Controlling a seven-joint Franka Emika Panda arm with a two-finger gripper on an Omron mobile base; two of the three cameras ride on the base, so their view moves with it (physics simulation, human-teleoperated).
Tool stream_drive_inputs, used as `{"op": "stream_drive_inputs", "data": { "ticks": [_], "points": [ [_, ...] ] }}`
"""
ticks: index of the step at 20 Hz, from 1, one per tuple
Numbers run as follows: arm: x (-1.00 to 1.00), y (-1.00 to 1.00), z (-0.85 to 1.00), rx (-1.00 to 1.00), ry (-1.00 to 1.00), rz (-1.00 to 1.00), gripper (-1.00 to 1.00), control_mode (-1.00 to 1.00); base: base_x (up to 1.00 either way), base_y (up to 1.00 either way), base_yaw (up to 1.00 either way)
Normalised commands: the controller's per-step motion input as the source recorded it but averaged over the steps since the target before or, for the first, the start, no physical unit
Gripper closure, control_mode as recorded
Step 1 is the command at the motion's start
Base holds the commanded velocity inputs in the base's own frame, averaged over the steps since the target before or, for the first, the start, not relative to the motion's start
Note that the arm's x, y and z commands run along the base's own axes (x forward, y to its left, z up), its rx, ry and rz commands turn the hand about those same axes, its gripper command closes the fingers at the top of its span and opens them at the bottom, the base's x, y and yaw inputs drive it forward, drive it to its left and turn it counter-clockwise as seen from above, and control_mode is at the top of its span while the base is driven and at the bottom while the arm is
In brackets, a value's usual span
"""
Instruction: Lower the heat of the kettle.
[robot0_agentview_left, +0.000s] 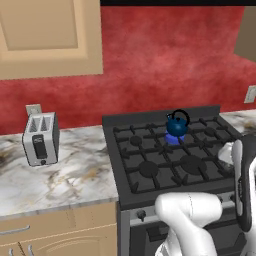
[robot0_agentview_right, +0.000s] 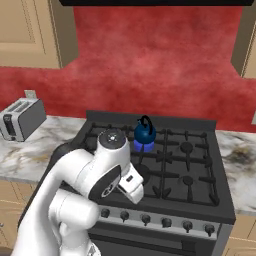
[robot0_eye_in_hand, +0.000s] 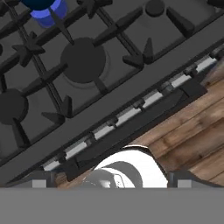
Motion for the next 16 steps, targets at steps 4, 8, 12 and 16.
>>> {"op": "stream_drive_inputs", "data": {
  "ticks": [4,8,12,16],
  "points": [
    [-0.41,-0.56,-0.70,0.26,0.02,-0.08,-1.00,-1.00,0.00,0.00,0.00],
    [-0.48,-0.64,-0.64,0.40,0.00,-0.07,-1.00,-1.00,0.00,0.00,0.00],
    [-0.36,-0.79,-0.47,0.39,0.00,-0.03,-1.00,-1.00,0.00,0.00,0.00],
    [-0.02,-0.26,-0.35,0.29,-0.04,-0.10,-1.00,-1.00,0.00,0.00,0.00]
  ]
}}
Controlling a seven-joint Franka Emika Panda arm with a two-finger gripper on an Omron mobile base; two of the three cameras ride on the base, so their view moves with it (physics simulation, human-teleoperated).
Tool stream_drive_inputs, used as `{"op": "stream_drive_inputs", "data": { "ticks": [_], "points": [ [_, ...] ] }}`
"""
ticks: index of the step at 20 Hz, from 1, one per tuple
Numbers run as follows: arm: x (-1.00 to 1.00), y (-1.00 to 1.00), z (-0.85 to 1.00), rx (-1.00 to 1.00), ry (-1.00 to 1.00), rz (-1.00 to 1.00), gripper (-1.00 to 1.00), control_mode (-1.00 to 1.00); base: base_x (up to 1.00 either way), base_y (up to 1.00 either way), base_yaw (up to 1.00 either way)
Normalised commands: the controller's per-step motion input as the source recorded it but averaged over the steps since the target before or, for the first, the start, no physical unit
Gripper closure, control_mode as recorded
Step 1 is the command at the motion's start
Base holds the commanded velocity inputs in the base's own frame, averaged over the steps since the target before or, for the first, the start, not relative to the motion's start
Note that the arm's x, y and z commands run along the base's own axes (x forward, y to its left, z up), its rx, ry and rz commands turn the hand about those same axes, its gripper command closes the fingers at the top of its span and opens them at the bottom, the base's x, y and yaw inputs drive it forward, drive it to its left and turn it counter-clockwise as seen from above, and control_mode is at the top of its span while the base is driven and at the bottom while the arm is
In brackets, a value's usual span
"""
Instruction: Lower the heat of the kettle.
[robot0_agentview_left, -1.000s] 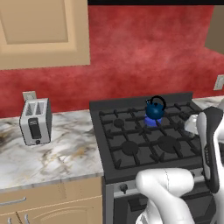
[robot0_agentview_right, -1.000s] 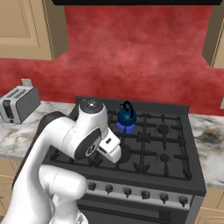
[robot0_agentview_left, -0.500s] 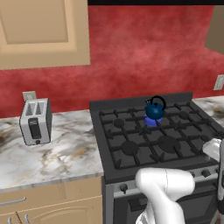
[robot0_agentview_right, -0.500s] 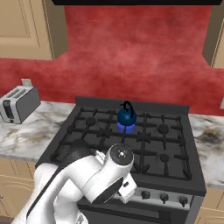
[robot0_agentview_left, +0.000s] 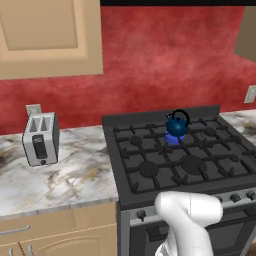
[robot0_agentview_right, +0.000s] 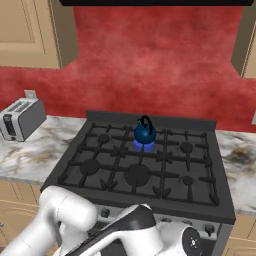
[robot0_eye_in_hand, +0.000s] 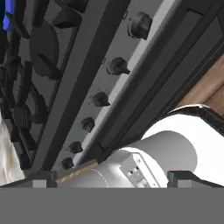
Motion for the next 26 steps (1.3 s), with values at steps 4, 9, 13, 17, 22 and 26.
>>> {"op": "stream_drive_inputs", "data": {
  "ticks": [4,9,13,17,22,26],
  "points": [
    [0.38,0.00,-0.22,0.18,-0.14,-0.13,-1.00,-1.00,0.00,0.00,0.00],
    [0.53,0.00,-0.24,0.10,-0.22,-0.07,-1.00,-1.00,0.00,0.00,0.00],
    [0.36,0.00,-0.37,0.01,-0.27,0.00,-1.00,-1.00,0.00,0.00,0.00],
    [0.22,-0.01,-0.42,-0.01,-0.22,0.03,-1.00,-1.00,0.00,0.00,0.00],
    [0.01,-0.10,-0.31,-0.04,-0.17,0.01,-1.00,-1.00,0.00,0.00,0.00],
    [0.00,-0.35,-0.18,-0.05,-0.08,0.00,-1.00,-1.00,0.00,0.00,0.00]
  ]
}}
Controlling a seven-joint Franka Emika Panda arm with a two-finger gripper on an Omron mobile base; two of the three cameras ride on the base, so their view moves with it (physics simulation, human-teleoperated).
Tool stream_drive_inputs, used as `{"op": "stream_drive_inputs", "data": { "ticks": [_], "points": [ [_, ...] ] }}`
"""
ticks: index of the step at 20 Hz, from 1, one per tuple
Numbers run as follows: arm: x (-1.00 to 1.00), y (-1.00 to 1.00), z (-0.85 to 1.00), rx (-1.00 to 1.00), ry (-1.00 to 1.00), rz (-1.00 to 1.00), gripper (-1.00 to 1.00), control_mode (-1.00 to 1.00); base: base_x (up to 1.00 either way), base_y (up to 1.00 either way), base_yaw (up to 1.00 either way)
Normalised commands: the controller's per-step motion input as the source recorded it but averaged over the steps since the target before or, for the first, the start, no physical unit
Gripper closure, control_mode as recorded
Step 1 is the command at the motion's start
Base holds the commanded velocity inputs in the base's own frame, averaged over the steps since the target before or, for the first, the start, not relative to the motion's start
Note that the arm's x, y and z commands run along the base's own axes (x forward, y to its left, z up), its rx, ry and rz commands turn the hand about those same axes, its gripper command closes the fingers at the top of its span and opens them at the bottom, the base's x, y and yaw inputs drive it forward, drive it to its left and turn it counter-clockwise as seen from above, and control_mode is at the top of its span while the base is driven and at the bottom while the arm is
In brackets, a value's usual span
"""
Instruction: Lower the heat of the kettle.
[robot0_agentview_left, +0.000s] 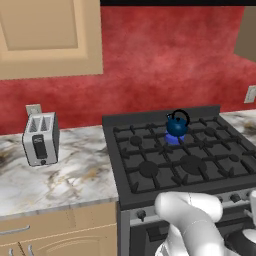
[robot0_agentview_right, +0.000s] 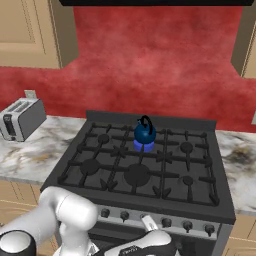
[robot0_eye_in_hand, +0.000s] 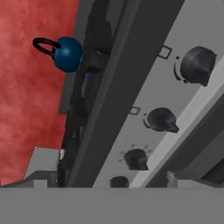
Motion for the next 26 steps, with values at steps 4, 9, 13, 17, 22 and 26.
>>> {"op": "stream_drive_inputs", "data": {
  "ticks": [4,9,13,17,22,26],
  "points": [
    [0.00,-0.37,-0.17,-0.05,0.00,0.00,-1.00,-1.00,0.00,0.00,0.00],
    [0.08,-0.24,-0.18,-0.04,0.00,-0.01,-1.00,-1.00,0.00,0.00,0.00],
    [0.26,-0.02,-0.12,-0.02,0.00,-0.05,-1.00,-1.00,0.00,0.00,0.00],
    [0.36,0.00,-0.12,0.00,0.00,-0.07,-1.00,-1.00,0.00,0.00,0.00],
    [0.29,0.00,-0.14,0.00,0.00,-0.08,-1.00,-1.00,0.00,0.00,0.00],
    [0.02,-0.03,-0.16,0.00,-0.01,-0.05,-1.00,-1.00,0.00,0.00,0.00]
  ]
}}
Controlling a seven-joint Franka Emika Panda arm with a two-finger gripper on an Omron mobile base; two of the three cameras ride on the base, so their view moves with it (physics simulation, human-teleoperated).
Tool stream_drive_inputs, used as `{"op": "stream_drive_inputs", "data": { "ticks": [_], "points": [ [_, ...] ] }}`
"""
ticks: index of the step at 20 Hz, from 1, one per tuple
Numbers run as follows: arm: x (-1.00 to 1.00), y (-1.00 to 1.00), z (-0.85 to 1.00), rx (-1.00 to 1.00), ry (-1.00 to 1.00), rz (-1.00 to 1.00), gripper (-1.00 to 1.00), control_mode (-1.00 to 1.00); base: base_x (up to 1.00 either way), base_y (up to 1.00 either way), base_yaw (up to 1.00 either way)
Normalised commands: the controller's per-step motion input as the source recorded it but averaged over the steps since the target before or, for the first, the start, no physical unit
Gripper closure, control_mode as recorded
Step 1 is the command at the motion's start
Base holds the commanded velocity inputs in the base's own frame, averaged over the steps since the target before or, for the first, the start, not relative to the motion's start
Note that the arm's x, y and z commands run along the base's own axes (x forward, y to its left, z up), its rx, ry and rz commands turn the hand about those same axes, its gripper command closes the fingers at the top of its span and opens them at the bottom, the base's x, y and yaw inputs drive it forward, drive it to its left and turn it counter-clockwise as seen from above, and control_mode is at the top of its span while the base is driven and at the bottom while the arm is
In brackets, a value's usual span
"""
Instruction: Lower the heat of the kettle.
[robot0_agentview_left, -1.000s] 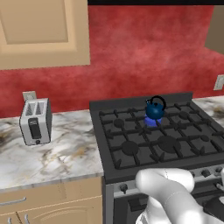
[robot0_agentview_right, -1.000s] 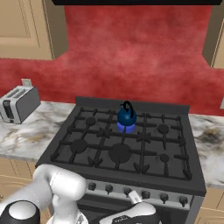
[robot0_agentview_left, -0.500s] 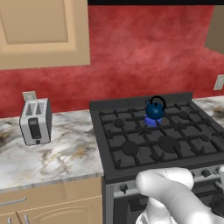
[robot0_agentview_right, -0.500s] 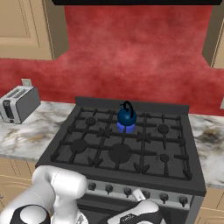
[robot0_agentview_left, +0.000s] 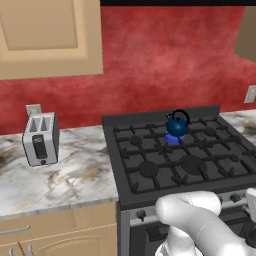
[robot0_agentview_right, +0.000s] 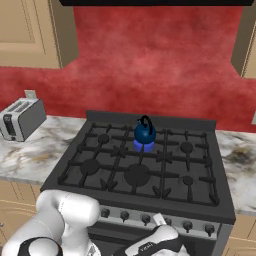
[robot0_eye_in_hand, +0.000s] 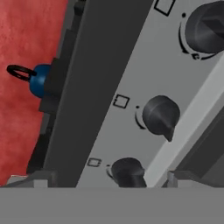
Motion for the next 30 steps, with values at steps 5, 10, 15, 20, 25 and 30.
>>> {"op": "stream_drive_inputs", "data": {
  "ticks": [5,10,15,20,25,30],
  "points": [
    [0.00,-0.07,-0.14,0.00,-0.02,-0.04,-1.00,-1.00,0.00,0.00,0.00],
    [0.02,-0.01,-0.08,0.00,0.00,-0.06,-1.00,-1.00,0.00,0.00,0.00],
    [0.06,0.00,-0.05,0.00,0.00,-0.06,-1.00,-1.00,0.00,0.00,0.00],
    [0.06,0.00,0.00,0.00,0.00,-0.05,-1.00,-1.00,0.00,0.00,0.00],
    [0.07,0.00,-0.03,0.00,0.00,-0.04,-1.00,-1.00,0.00,0.00,0.00],
    [0.00,0.00,-0.05,0.00,0.00,0.00,-1.00,-1.00,0.00,0.00,0.00]
  ]
}}
